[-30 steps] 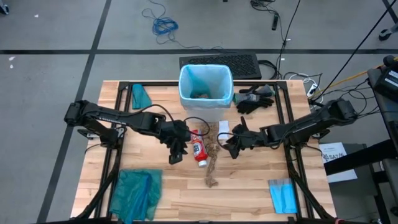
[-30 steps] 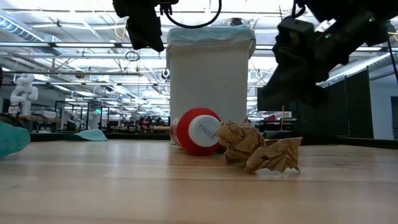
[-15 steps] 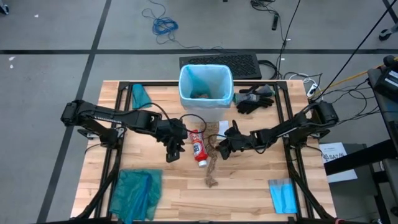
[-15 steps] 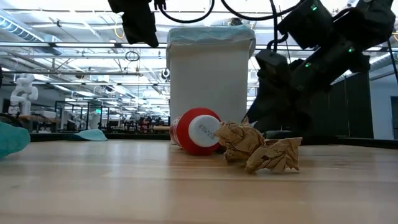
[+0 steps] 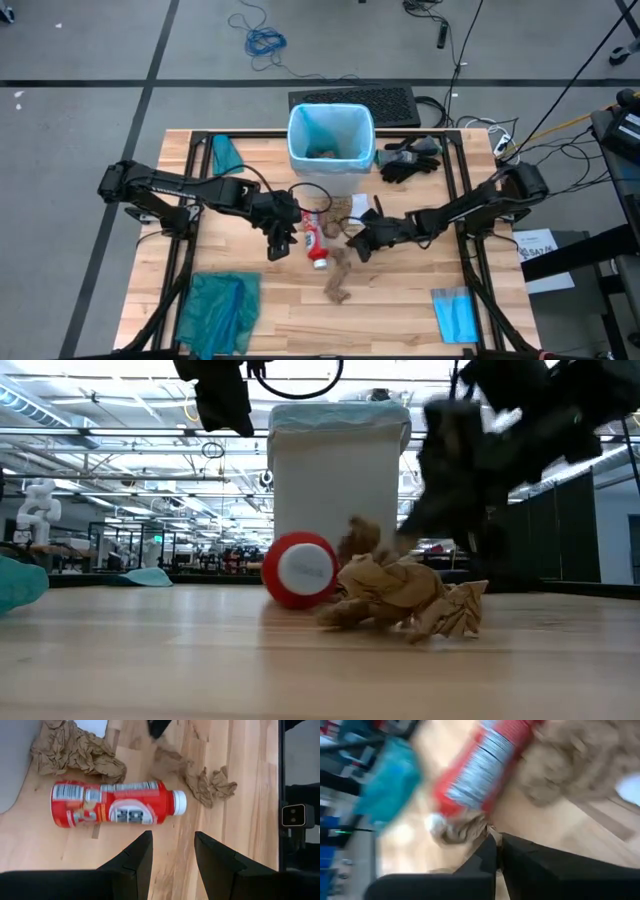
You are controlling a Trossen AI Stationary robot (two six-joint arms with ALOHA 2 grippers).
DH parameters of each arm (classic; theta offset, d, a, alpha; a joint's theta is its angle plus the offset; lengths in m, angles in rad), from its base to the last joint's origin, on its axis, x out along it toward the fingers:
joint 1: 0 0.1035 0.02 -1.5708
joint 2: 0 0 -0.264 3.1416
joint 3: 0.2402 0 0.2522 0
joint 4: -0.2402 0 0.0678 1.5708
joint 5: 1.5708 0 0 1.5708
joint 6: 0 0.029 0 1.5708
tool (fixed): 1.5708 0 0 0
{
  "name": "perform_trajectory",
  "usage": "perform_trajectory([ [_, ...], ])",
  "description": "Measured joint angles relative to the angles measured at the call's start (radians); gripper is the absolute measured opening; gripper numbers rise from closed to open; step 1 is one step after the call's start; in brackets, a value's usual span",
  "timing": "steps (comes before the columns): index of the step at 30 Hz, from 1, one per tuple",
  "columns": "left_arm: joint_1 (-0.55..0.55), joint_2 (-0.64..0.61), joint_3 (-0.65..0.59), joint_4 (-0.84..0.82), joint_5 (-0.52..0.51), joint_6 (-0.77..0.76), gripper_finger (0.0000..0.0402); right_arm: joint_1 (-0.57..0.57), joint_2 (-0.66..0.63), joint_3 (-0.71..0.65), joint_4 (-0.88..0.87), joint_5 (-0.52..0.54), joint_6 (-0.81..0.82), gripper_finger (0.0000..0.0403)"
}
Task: Place trash/remove bag and relplace
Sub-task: Put the brown paper into the white trash bin
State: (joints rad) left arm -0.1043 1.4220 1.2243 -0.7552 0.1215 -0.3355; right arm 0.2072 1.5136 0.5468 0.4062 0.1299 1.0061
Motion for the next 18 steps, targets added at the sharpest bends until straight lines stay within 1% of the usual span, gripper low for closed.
perform_trajectory([
  [3,0.0,0.0,0.0,-0.008,0.0,0.0,0.0141,0.013,-0.131,0.008,-0.011,-0.001,-0.057,0.0001],
  [5,0.0,-0.002,0.0,-0.019,0.0,0.0,0.0141,0.01,-0.228,0.043,-0.068,0.018,-0.114,0.0001],
  [7,0.0,-0.005,0.0,-0.021,0.0,0.0,0.0141,0.001,-0.319,0.106,-0.175,0.056,-0.192,0.0001],
  [10,0.0,-0.022,0.0,-0.023,0.0,-0.001,0.0141,-0.026,-0.418,0.255,-0.37,0.111,-0.33,0.0001],
  [12,0.0,-0.045,0.0,-0.025,0.0,-0.013,0.0141,-0.055,-0.446,0.381,-0.498,0.151,-0.438,0.0],
  [15,0.0,-0.089,0.0,-0.022,-0.012,-0.032,0.0141,-0.115,-0.444,0.573,-0.679,0.205,-0.586,0.0],
  [18,0.0,-0.142,0.0,-0.014,-0.072,-0.034,0.0141,-0.205,-0.407,0.734,-0.784,0.213,-0.721,0.0],
])
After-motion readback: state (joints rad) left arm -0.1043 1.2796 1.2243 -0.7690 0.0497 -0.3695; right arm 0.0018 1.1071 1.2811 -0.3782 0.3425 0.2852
